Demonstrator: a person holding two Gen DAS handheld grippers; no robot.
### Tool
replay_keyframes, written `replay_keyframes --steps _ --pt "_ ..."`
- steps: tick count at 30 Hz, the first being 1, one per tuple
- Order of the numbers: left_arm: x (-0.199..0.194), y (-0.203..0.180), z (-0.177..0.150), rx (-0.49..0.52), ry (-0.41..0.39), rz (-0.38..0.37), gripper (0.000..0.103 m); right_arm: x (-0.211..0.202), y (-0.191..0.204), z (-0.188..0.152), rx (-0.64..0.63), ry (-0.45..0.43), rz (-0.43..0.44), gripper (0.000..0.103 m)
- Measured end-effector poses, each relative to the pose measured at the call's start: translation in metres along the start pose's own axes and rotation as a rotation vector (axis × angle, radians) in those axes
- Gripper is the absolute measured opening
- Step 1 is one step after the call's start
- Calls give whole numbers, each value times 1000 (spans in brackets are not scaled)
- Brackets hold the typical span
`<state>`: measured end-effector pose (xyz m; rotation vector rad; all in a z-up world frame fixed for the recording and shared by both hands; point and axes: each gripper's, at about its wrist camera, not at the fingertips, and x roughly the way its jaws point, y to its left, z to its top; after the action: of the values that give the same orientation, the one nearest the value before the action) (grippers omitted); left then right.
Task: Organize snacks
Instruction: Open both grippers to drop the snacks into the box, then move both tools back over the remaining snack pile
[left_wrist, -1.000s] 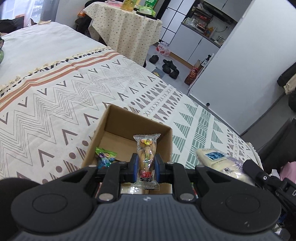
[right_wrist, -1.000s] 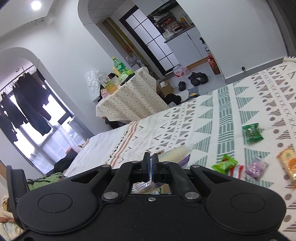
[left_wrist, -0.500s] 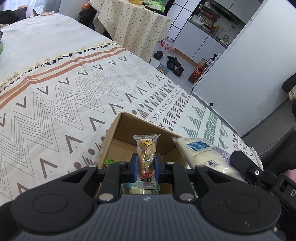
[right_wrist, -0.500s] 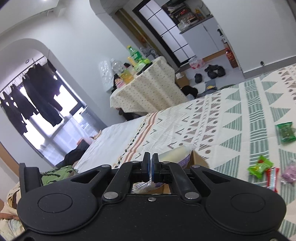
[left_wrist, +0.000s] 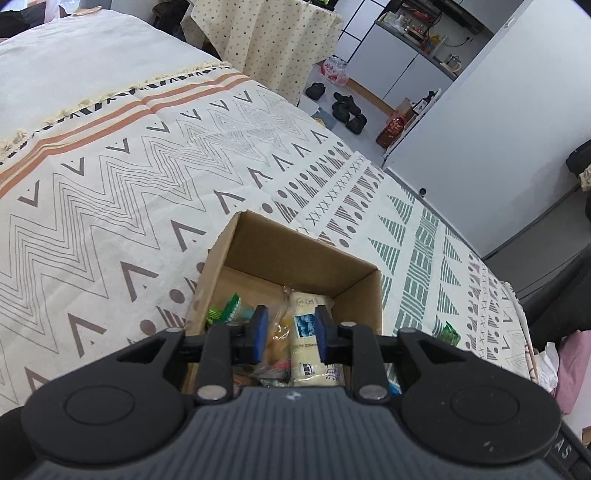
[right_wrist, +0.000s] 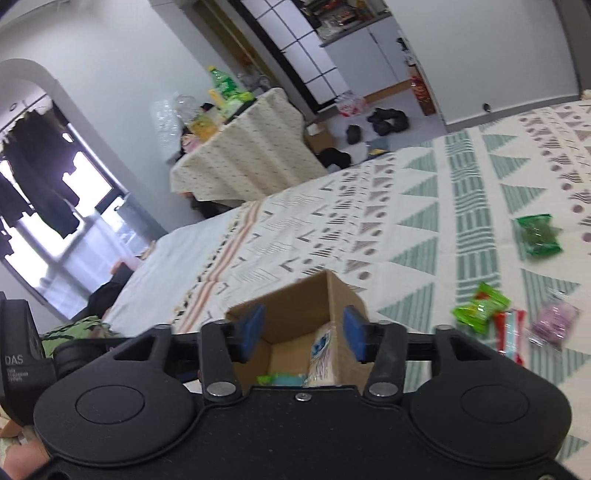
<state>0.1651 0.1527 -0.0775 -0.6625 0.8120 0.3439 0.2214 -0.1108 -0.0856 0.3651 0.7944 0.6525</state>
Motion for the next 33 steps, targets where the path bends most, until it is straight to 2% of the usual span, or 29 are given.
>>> replay_keyframes --steps 3,4,8,12,14,19,25,30,33 --pt "-4 -2 -4 15 1 6 45 -6 0 -4 -18 7 -33 66" --pt "-6 -3 -5 21 -4 15 47 -8 0 -5 -20 13 -41 68" --pt "-12 -8 -10 37 -7 32 56 -13 1 -6 -26 26 -58 72" --pt "-18 -15 -18 54 -14 59 73 -19 1 -5 -32 41 -60 76" --pt "-21 -19 -22 62 -15 69 77 -23 0 -4 -39 46 -58 79" --pt "-24 -31 -33 101 -5 100 83 -35 -4 0 -61 46 -72 90" --pt "-28 -44 -45 133 7 135 87 -49 -17 4 -65 61 -103 97" --pt "-36 -56 -56 160 -16 144 99 -65 -25 7 -67 48 -101 101" --pt "-39 -65 -62 168 -29 144 103 -74 -32 9 -55 32 -100 103"
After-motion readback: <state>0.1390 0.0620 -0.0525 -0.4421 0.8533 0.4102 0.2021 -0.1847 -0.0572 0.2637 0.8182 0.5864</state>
